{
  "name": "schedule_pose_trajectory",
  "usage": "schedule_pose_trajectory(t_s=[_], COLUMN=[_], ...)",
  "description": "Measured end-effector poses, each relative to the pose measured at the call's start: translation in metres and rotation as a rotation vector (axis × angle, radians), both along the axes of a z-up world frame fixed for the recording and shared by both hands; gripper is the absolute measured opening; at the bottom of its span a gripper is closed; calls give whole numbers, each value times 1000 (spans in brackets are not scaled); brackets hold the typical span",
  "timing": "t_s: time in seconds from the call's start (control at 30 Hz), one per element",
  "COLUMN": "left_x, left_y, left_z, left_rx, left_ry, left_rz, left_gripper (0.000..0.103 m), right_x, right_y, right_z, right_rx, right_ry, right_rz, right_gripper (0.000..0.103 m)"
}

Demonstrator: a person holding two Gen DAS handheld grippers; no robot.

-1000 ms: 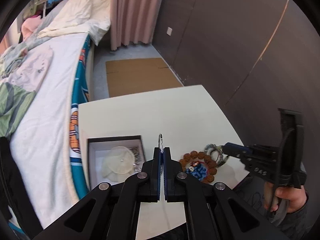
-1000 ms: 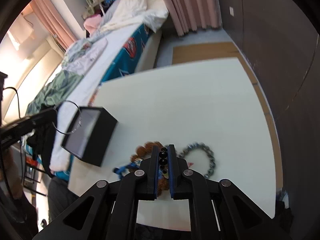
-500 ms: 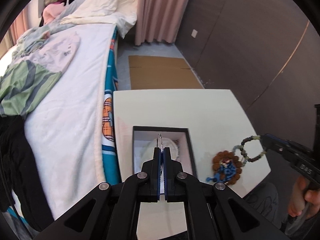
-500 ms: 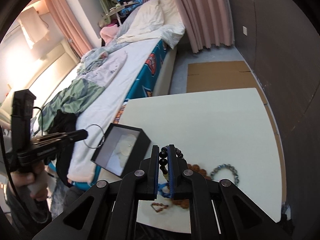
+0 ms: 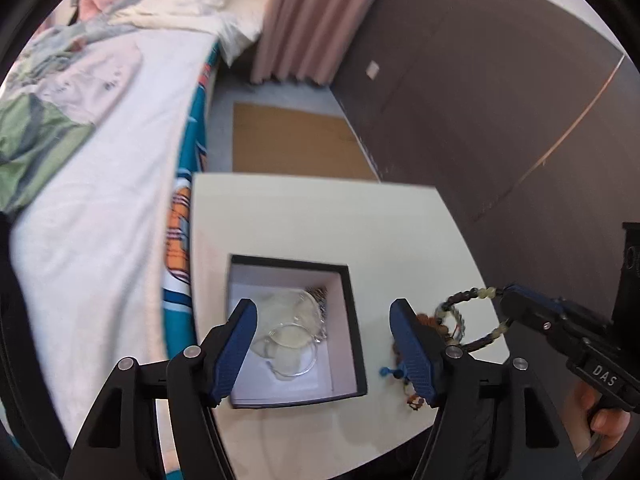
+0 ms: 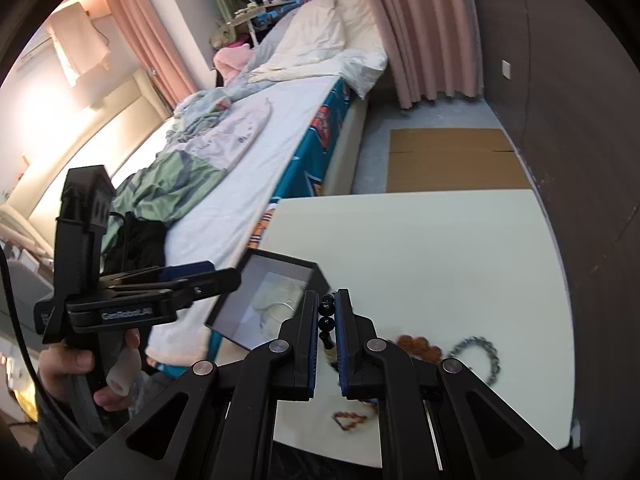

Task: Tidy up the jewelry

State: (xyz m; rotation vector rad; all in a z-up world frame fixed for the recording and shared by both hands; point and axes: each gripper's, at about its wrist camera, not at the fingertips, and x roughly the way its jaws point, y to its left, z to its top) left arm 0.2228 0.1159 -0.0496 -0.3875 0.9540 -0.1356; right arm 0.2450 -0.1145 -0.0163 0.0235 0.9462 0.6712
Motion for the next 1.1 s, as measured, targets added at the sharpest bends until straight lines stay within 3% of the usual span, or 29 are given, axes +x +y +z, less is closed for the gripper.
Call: schedule_pose_trajectory(t_s=[0.5, 0.63, 0.7, 0.73, 0.77, 0.8, 0.87, 1.1], left_x=[-41, -43, -43, -43, -43, -41, -38, -28], left_y=[68, 74, 74, 72, 71, 69, 64, 35], left_z=[17, 16, 16, 16, 15, 14, 13, 14], left_rx=[18, 13, 18, 23, 27, 29, 23, 29], left_ry=[-13, -10, -13, -12, -10, -7, -3, -6], left_rz=[155, 165, 157, 151, 147, 144, 137, 84], left_gripper=[70, 70, 70, 70, 70, 70, 70, 70], right_x=[-1, 23, 34, 35, 35, 34, 32, 27], right_y=[92, 97, 86, 79, 71, 65, 54, 18], right_z=[-9, -38, -50, -51, -51, -50, -47, -39], right_rx=[66, -44, -49, -29, -12, -10, -11, 1], right_ry=[33, 82, 142, 155, 160, 155, 132, 134], right_rz=[162, 58, 11, 0, -12, -23, -43, -91], right_gripper=[10, 10, 11, 13, 26, 50, 65, 65])
